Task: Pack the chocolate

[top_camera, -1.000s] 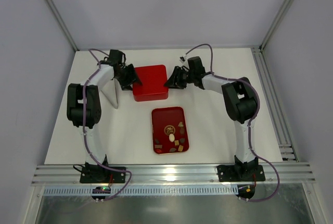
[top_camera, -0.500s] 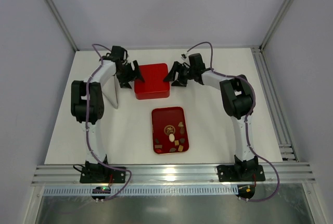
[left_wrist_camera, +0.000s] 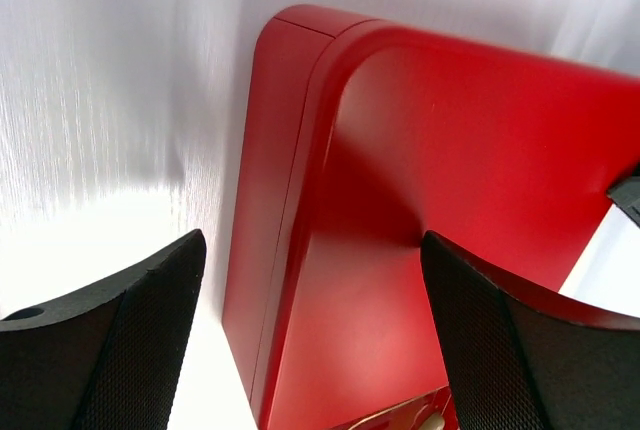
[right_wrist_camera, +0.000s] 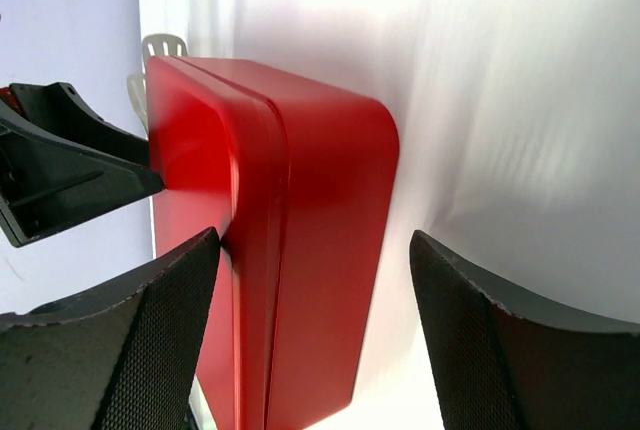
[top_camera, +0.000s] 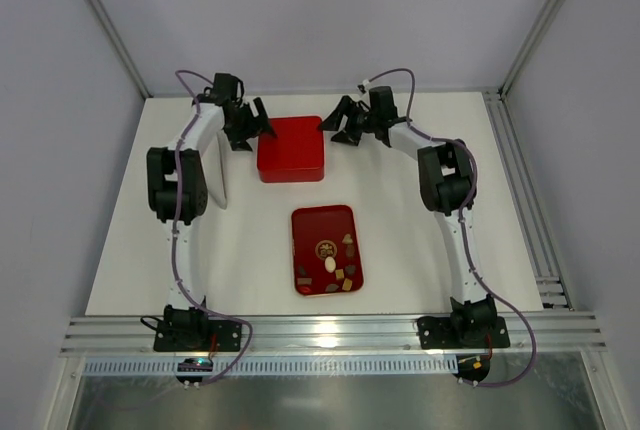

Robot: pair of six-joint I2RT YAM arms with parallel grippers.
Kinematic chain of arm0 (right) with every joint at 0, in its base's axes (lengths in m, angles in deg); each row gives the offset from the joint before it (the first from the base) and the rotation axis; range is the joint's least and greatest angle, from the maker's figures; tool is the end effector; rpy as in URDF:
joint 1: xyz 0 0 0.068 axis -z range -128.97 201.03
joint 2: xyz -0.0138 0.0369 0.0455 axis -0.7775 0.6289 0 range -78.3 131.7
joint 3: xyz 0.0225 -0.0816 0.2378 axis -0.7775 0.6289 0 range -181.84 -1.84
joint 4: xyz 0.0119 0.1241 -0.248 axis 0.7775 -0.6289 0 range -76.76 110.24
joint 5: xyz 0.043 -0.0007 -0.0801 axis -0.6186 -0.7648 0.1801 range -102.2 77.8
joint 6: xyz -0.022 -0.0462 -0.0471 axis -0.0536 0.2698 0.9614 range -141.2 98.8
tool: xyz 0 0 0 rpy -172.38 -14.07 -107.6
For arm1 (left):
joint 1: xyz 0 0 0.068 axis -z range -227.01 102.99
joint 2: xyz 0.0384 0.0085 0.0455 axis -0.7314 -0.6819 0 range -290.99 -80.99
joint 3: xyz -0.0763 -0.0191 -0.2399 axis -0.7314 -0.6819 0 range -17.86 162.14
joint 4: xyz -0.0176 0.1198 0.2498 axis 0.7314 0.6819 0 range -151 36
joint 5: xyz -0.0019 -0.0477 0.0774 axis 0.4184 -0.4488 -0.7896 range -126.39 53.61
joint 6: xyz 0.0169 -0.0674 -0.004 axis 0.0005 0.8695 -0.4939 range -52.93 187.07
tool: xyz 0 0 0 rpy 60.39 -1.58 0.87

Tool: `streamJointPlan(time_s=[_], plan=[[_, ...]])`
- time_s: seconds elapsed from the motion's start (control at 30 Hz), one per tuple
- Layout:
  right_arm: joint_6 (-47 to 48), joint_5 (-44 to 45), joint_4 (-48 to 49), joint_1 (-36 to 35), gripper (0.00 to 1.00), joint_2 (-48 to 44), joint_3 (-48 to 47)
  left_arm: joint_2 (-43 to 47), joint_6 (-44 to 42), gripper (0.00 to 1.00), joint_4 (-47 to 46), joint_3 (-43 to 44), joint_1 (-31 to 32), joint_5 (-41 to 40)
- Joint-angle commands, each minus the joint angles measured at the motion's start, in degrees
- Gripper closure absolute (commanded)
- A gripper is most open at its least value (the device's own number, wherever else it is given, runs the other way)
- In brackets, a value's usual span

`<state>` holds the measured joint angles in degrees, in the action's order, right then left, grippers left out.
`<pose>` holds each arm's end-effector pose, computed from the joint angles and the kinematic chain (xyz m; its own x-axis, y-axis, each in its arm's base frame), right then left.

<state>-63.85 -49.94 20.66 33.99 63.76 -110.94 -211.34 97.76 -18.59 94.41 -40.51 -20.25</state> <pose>0.5293 0.1985 0.1067 -0.8695 0.2939 -0.3970 -0.1849 0.5516 0.8133 0.5033 -0.0732 0.1626 -0.8685 -0.3945 -0.3000 -0.2309 0.8577 -0.4595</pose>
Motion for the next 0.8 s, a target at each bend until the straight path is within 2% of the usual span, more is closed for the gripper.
streamJointPlan(time_s=[0.0, 0.23, 0.43, 0.47, 0.63, 0.77], plan=[[-2.86, 0.12, 1.15, -0.01, 0.23, 2.78, -4.98, -2.46, 1.73, 0.14, -2.24, 2.25, -0.79, -2.26], [-5.24, 1.79, -0.07, 0.16, 0.23, 8.23, -14.02, -4.65, 4.37, 0.14, -5.06, 6.29, -0.88, -2.60], [-6.48, 3.98, -0.07, 0.16, 0.24, 9.81, -15.53, -6.06, 5.86, 0.15, -4.54, 7.52, -0.79, -4.01], [-6.56, 3.99, -0.07, 0.08, 0.27, 10.08, -15.88, -6.32, 6.04, 0.15, -4.27, 7.79, -0.62, -4.01], [-5.95, 4.51, -2.71, -0.36, 0.32, 11.66, -17.72, -8.69, 5.60, 0.16, 0.55, 10.77, 0.61, -7.17], [-3.85, 5.21, -5.17, -0.98, 0.34, 11.31, -17.20, -12.21, 4.72, 0.18, 6.79, 16.82, 2.28, -10.33]])
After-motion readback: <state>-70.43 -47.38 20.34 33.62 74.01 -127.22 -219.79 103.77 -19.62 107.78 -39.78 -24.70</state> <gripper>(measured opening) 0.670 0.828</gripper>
